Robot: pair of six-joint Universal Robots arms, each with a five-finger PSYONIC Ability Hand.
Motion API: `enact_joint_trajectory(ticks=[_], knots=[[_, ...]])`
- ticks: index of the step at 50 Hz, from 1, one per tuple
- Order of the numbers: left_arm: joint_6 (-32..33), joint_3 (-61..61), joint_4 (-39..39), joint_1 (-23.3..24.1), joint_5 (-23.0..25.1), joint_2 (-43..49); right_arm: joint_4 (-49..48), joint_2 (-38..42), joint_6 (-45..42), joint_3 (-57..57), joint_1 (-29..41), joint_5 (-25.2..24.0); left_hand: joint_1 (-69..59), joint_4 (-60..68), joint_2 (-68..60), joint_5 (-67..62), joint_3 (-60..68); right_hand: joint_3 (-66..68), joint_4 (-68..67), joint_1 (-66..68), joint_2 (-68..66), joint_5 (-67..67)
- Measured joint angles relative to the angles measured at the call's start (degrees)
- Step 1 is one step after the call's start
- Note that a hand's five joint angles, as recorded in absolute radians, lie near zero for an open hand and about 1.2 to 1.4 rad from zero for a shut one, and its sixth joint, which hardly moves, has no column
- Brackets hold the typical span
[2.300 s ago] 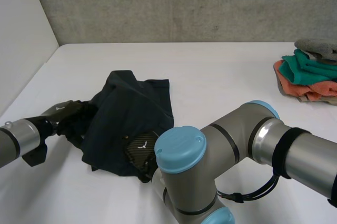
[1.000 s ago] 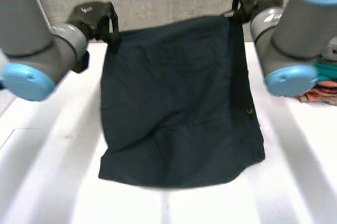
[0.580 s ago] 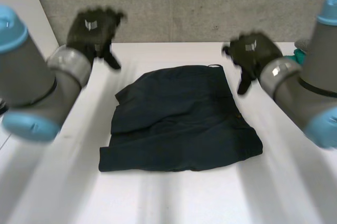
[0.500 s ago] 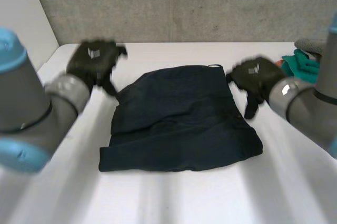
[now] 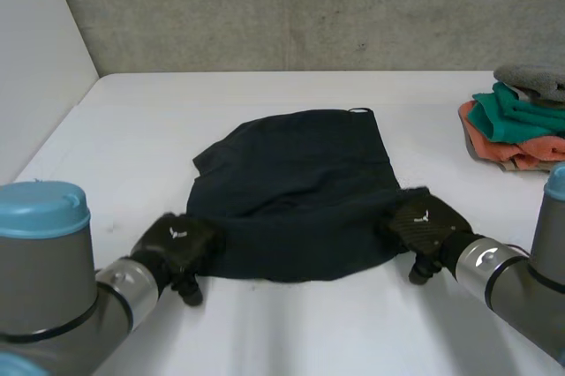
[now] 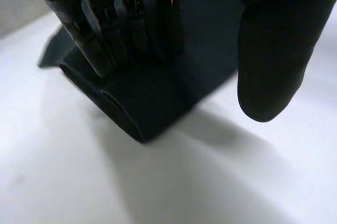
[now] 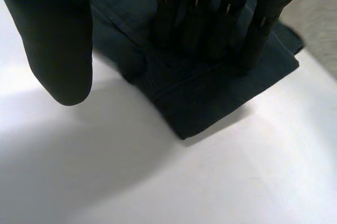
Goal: Fold the laundry.
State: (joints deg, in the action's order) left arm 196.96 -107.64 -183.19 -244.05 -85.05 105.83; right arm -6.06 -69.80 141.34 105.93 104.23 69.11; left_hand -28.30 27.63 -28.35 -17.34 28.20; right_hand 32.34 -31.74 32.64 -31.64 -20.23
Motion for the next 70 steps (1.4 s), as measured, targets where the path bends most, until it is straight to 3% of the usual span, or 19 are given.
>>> enact_joint_trajectory(ticks=[8, 14, 17, 19, 20, 21, 22, 30, 38, 44, 50, 53, 58, 61, 65, 70], knots=[[1.39, 4.64, -7.01, 0.87, -2.91, 5.78, -11.51, 2.54, 2.35, 0.06, 0.8, 1.74, 0.0, -0.05, 0.06, 0.05, 0.0, -0.01, 0.0, 0.0, 0.0, 0.0], [6.36, 8.52, -10.67, 1.36, -4.23, 11.45, -16.16, 6.03, 1.91, -1.61, 1.64, 2.04, -0.83, 1.9, -1.12, -2.36, 1.17, 1.06, -1.14, 0.69, -1.4, -3.0], [9.52, 10.4, -12.12, 1.66, -4.78, 14.07, -17.53, 8.01, 1.31, -2.71, 2.15, 2.48, -13.0, 12.32, -12.06, -12.45, 12.19, 8.71, -8.53, 8.36, -9.56, -10.31], [10.25, 10.82, -12.45, 1.74, -4.92, 14.62, -17.8, 8.42, 1.16, -2.96, 2.26, 2.63, -13.0, 12.32, -12.06, -12.45, 12.19, 11.39, -11.67, 11.03, -12.31, -13.37], [12.44, 11.91, -13.43, 2.01, -5.35, 16.12, -18.63, 9.58, 0.72, -3.68, 2.52, 3.3, -25.01, 25.16, -25.27, -25.05, 25.39, 20.05, -19.76, 18.74, -21.15, -20.87], [13.28, 12.27, -13.87, 2.12, -5.56, 16.61, -18.95, 9.93, 0.58, -3.95, 2.59, 3.68, -25.01, 25.16, -25.27, -25.05, 25.39, 27.86, -28.8, 25.91, -29.47, -28.86], [14.22, 12.61, -14.42, 2.28, -5.81, 17.03, -19.28, 10.22, 0.47, -4.26, 2.66, 4.16, -36.47, 38.22, -37.09, -37.76, 37.24, 32.07, -33.03, 29.25, -33.58, -33.45], [16.05, 12.79, -15.61, 3.36, -7.47, 13.63, -17.85, 6.98, 1.83, -6.35, 2.74, 8.22, -36.76, 40.64, -40.15, -39.12, 39.65, 35.65, -36.57, 29.45, -35.69, -35.96], [10.66, 18.53, -4.69, 4.58, -7.23, -6.51, 8.49, -8.31, 6.37, -23.15, 1.13, 8.72, -36.76, 40.67, -40.22, -39.12, 39.71, 35.67, -36.7, 30.4, -35.69, -36.37], [6.46, 30.26, 9.24, 4.64, -6.49, -14.01, 26.48, -11.65, 10.9, -40.56, -0.5, 8.38, -36.76, 40.67, -40.22, -39.12, 39.72, 35.83, -36.74, 31.02, -35.7, -37.27], [4.96, 40.49, 18.93, 4.34, -6.66, -13.27, 34.44, -9.91, 12.6, -50.79, -0.57, 8.45, -36.76, 40.7, -40.29, -39.12, 39.86, 35.85, -36.77, 31.46, -35.69, -37.38], [4.62, 49.76, 26.46, 3.8, -7.14, -8.83, 43.04, -3.94, 12.18, -61.94, 0.8, 9.13, -36.76, 40.7, -40.33, -39.12, 39.87, 35.85, -36.77, 31.5, -35.69, -37.38], [4.74, 58.2, 31.18, 2.61, -7.45, 0.01, 48.35, 3.92, 10.39, -68.41, 2.62, 11.1, -36.76, 40.7, -40.34, -39.12, 39.87, 35.86, -36.77, 31.5, -35.69, -37.38], [4.89, 61.16, 29.35, 1.88, -6.88, 5.84, 46.6, 7.76, 10.02, -69.09, 3.65, 12.92, -36.76, 40.71, -40.34, -39.12, 39.87, 35.86, -36.77, 31.5, -35.69, -37.38], [4.67, 65.39, 22.09, 1.25, -5.33, 12.06, 36.98, 11.84, 11.78, -69.72, 5.17, 16.46, -36.76, 40.71, -40.35, -39.12, 39.87, 35.86, -36.78, 31.5, -35.69, -37.38], [2.57, 70.39, 5.36, 0.78, -4.28, 14.99, 17.16, 12.27, 17.34, -69.84, 6.24, 21.48, -36.76, 40.71, -40.36, -39.12, 39.87, 35.87, -36.78, 31.51, -35.7, -37.38]])
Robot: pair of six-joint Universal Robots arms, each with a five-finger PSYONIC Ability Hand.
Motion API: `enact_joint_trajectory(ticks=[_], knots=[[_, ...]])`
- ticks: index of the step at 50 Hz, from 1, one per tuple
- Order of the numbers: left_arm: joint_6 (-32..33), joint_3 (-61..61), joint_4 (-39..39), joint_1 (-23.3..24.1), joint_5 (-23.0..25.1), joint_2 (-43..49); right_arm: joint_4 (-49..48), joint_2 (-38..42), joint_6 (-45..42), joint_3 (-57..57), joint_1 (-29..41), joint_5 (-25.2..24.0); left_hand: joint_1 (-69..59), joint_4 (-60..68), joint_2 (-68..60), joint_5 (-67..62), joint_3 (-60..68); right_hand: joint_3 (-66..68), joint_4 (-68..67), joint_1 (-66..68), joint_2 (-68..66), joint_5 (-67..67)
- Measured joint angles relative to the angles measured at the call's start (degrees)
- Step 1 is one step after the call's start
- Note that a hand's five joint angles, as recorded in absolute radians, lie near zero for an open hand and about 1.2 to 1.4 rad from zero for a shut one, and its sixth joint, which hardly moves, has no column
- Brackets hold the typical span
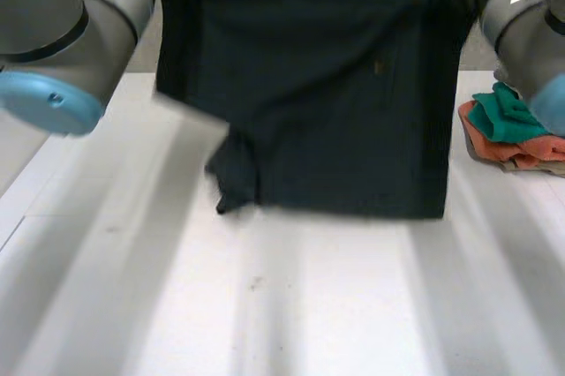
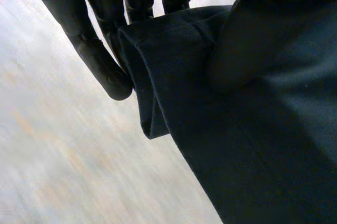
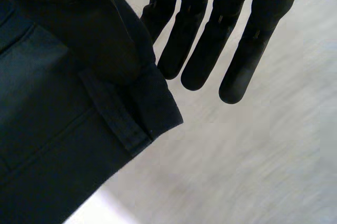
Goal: Fold the laundry.
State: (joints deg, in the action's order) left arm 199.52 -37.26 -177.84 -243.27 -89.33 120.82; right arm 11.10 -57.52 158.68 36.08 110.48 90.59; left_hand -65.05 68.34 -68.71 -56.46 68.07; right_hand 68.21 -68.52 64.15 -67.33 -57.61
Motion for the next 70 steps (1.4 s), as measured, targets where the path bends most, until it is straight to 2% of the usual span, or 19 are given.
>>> enact_joint_trajectory(ticks=[2, 3, 4, 7, 11, 19, 20, 26, 35, 41, 45, 48, 52, 57, 62, 70], knots=[[-1.46, 0.4, -7.61, -0.11, -0.02, -0.83, -9.24, -1.49, 2.37, 0.81, 0.14, 1.87, 0.0, 0.0, 0.0, 0.0, 0.0, 0.0, 0.0, 0.0, 0.0, 0.0], [-1.46, 0.4, -7.61, -0.11, -0.02, -0.83, -9.24, -1.49, 2.37, 0.81, 0.14, 1.87, 0.0, 0.0, 0.0, 0.0, 0.0, 0.0, 0.0, 0.0, 0.0, 0.0], [-2.72, -0.17, -13.58, -0.17, -0.12, -2.06, -15.76, -3.05, 3.78, 1.83, 0.14, 2.99, 0.0, 0.0, 0.0, 0.0, 0.0, 0.0, 0.0, 0.0, 0.0, 0.0], [-4.37, -3.6, -21.42, -0.34, -0.24, -5.03, -24.1, -6.2, 4.87, 4.43, 0.0, 3.58, 0.0, 0.0, 0.0, 0.0, 0.0, 0.0, 0.0, 0.0, 0.0, -0.43], [-5.28, -10.57, -24.91, -0.82, -0.07, -8.43, -25.59, -8.14, 4.47, 7.85, -0.24, 2.21, 0.0, 0.0, 0.0, 0.0, 0.03, 0.0, 0.0, 0.0, 0.0, -0.54], [-6.05, -26.36, -22.26, -1.41, 0.55, -11.71, -20.41, -8.44, 3.48, 17.09, -1.07, -1.66, 0.0, 0.03, -0.04, 0.0, 0.13, 0.0, 0.0, 0.0, -0.37, -0.55], [-6.2, -31.86, -20.99, -1.31, 0.63, -11.98, -19.31, -7.98, 3.25, 20.74, -1.34, -3.23, 0.0, 0.05, -0.04, 0.0, 0.13, 0.01, 0.0, 0.0, -0.37, -0.54], [-6.17, -47.76, -19.33, 0.21, 0.8, -10.73, -18.17, -4.39, 0.5, 33.7, -2.42, -8.21, 0.0, 0.17, -0.04, 0.0, 0.13, 0.01, 0.0, 0.0, -0.37, -0.54], [-4.7, -61.47, -18.76, 2.26, 0.76, -6.86, -14.8, -0.14, -8.42, 46.08, -4.07, -10.0, 0.0, 0.19, -0.04, 0.0, 0.13, 0.01, 0.0, 0.0, -0.78, -0.52], [-1.58, -66.97, -12.47, 3.25, 0.82, -11.2, -5.16, -3.97, -13.79, 50.57, -5.23, -10.29, 0.0, 0.19, -0.04, 0.0, 0.13, 0.01, 0.0, 0.0, -0.88, -0.54], [0.35, -69.66, -5.67, 4.47, 0.72, -17.02, 5.33, -9.82, -18.48, 52.63, -6.86, -11.11, 0.0, 0.19, -0.04, 0.0, 0.13, 0.01, 0.0, 0.0, -0.89, -0.54], [1.54, -71.01, -0.02, 5.57, 0.48, -20.39, 12.97, -13.41, -22.93, 53.92, -8.22, -11.96, 0.0, 0.19, -0.04, 0.0, 0.13, 0.01, 0.0, 0.0, -0.89, -0.55], [3.88, -72.33, 11.43, 8.16, 0.01, -24.04, 26.06, -18.1, -32.43, 56.59, -10.41, -13.53, 0.0, 0.19, -0.04, 0.0, 0.13, 0.01, 0.0, 0.0, -0.89, -0.55], [5.73, -72.13, 22.17, 10.73, -0.22, -25.04, 35.5, -20.75, -41.72, 59.42, -12.02, -15.63, 0.0, 0.19, -0.04, 0.0, 0.13, 0.01, 0.0, 0.0, -0.89, -0.54], [6.39, -69.61, 26.28, 12.16, -0.5, -23.62, 37.17, -20.86, -45.54, 61.12, -12.29, -17.84, 0.0, 0.19, -0.04, 0.0, 0.13, 0.01, 0.0, 0.0, -0.89, -0.54], [6.24, -65.63, 21.7, 10.68, -1.98, -20.76, 31.32, -19.51, -40.38, 60.84, -10.39, -18.05, 0.0, 0.2, -0.04, -0.81, 0.13, 0.01, 0.0, 0.0, -0.89, -0.63]])
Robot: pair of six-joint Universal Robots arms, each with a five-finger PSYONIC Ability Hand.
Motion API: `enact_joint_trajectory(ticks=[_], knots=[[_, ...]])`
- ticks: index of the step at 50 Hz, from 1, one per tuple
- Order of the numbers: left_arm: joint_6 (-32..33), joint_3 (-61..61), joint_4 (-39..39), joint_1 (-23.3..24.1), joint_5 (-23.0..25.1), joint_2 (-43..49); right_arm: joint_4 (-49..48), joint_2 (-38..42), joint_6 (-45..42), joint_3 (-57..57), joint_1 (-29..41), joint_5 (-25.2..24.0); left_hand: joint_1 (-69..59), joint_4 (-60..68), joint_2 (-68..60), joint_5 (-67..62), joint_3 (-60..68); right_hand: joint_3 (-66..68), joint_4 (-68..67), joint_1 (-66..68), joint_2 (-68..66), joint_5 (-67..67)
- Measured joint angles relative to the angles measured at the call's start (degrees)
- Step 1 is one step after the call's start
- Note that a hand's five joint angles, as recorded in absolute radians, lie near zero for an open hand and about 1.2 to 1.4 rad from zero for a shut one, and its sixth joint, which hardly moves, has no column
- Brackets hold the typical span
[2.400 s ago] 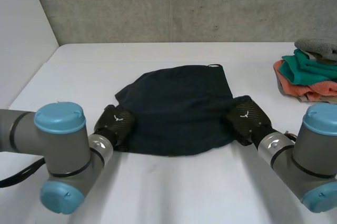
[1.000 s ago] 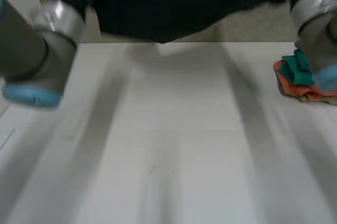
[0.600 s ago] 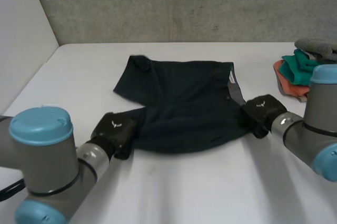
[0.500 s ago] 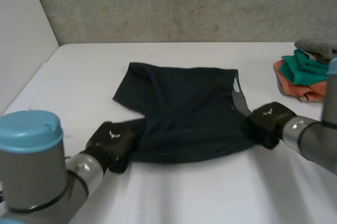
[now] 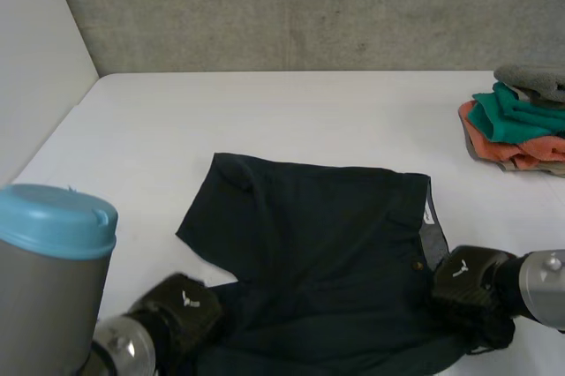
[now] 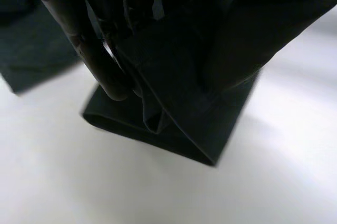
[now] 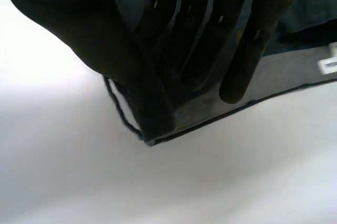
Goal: Fold the laundry.
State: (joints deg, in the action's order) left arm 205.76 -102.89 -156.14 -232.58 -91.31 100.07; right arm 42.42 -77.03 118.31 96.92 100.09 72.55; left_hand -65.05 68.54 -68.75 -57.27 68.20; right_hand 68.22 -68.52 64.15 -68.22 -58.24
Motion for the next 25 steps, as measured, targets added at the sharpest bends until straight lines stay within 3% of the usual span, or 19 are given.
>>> enact_joint_trajectory(ticks=[11, 19, 25], knots=[[0.67, 10.11, -14.78, -4.72, 0.9, 4.92, -16.14, 1.07, 13.23, -8.34, 3.87, 1.17, 0.0, 0.0, 0.0, 0.0, 0.0, 0.0, 0.0, 0.0, 0.0, -0.05], [1.94, 25.55, -27.99, -6.77, -0.07, 16.18, -34.08, 8.05, 22.19, -15.9, 5.96, 7.72, 0.0, 0.0, 0.0, 0.0, 0.0, 0.01, 0.0, 0.0, 0.0, -0.1], [3.94, 41.76, -30.5, -6.73, -3.5, 29.17, -46.56, 15.19, 21.22, -19.66, 7.45, 12.88, 0.0, 0.0, 0.0, 0.0, 0.0, 0.02, 0.0, 0.0, 0.0, -0.26]])
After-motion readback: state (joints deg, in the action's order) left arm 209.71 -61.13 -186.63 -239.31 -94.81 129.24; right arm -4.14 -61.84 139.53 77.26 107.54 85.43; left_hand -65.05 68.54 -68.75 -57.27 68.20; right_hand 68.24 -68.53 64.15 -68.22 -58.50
